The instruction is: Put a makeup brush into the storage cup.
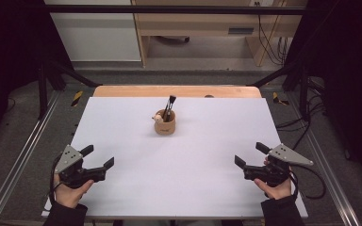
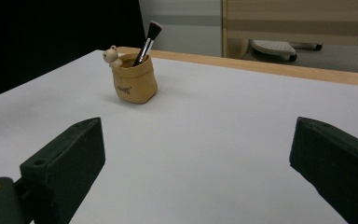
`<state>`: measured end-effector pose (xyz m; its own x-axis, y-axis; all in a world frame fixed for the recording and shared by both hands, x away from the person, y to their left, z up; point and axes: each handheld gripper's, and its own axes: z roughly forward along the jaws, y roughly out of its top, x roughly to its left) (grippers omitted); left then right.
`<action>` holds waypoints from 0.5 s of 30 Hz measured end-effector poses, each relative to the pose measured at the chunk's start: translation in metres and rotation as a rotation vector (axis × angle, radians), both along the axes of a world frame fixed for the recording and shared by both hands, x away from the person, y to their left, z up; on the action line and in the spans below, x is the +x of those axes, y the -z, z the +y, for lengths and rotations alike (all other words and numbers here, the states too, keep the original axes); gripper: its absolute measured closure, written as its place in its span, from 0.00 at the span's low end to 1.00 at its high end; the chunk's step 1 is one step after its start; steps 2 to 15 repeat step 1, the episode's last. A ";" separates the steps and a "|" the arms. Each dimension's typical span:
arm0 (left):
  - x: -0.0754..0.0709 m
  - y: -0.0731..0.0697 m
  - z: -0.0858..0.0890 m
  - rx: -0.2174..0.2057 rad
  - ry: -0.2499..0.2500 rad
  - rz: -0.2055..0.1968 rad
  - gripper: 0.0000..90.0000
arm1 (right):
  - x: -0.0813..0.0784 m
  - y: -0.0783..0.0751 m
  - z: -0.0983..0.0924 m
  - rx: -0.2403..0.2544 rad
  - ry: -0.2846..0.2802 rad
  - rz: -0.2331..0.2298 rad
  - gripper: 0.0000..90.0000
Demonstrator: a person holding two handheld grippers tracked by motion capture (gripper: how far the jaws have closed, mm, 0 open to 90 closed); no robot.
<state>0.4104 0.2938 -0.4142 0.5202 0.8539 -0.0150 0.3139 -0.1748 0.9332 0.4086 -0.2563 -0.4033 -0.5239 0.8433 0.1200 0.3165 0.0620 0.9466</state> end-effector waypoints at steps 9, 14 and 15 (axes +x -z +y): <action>0.000 0.000 0.000 0.001 0.000 -0.001 0.10 | 0.000 0.000 0.000 0.001 0.000 0.000 0.04; 0.000 0.000 0.000 0.001 0.000 -0.001 0.10 | 0.000 0.000 0.000 0.001 0.000 0.000 0.04; 0.000 0.000 0.000 0.001 0.000 -0.001 0.10 | 0.000 0.000 0.000 0.001 0.000 0.000 0.04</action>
